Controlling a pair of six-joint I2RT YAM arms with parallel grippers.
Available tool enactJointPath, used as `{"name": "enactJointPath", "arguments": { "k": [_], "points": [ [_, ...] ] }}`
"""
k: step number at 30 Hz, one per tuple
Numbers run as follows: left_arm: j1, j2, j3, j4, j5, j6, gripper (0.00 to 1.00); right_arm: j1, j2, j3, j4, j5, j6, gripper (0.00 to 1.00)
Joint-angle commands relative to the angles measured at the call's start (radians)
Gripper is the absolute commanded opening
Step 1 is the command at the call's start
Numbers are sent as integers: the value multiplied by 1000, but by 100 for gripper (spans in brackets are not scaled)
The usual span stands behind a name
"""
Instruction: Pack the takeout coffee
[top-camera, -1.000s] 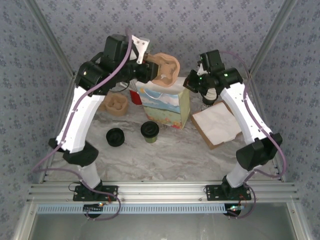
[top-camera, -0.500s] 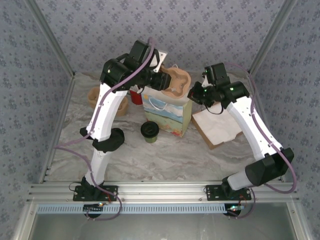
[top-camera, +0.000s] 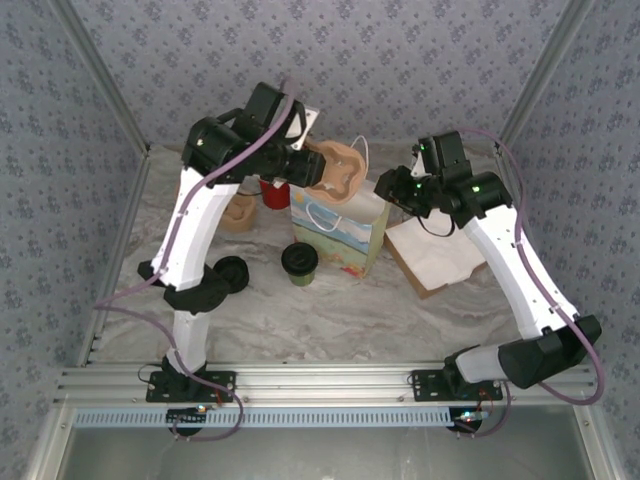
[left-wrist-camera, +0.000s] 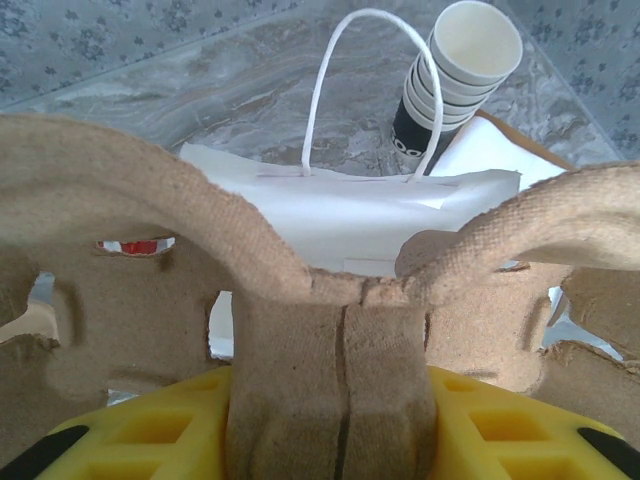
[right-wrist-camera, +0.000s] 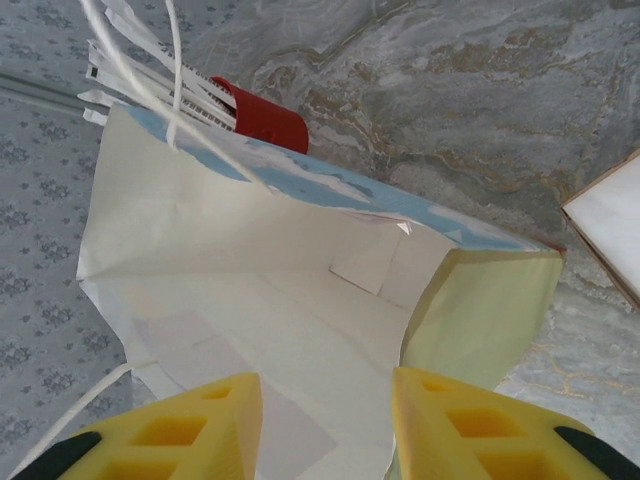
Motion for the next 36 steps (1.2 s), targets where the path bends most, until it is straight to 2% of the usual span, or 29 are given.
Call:
{"name": "enactJointPath", "arguments": {
  "k": [1,8,12,15,17,20,24,26,30,36],
  "points": [
    [2,-82,-47,-15,-7,17,44,4,-27,-7,-17,42,-38,42],
    [-11,-267,-258,0,-42,27,44,7,-80,-10,-35,66,-79,42],
    [-21,-494,-655,256,1,44,44,9,-94,-13,-41,76,-89,42],
    [-18,-581,-779,335,-23,38,44,18,-100,-22,-25,80,-94,42],
    [-7,-580,-775,345,-8,36,44,26,-90,-17,-12,88,-102,42],
    [-6,-533,-729,324,1,53,44,29,-67,-7,48,87,-213,43],
    [3,-481,-666,309,-8,69,44,26,-25,16,139,80,-381,50],
    [16,-446,-619,299,4,75,44,19,13,41,178,33,-454,56],
    [16,-380,-512,248,7,87,44,22,119,145,134,-23,-547,58],
    [20,-342,-468,248,15,97,44,18,203,173,144,-81,-653,60]
  ]
}}
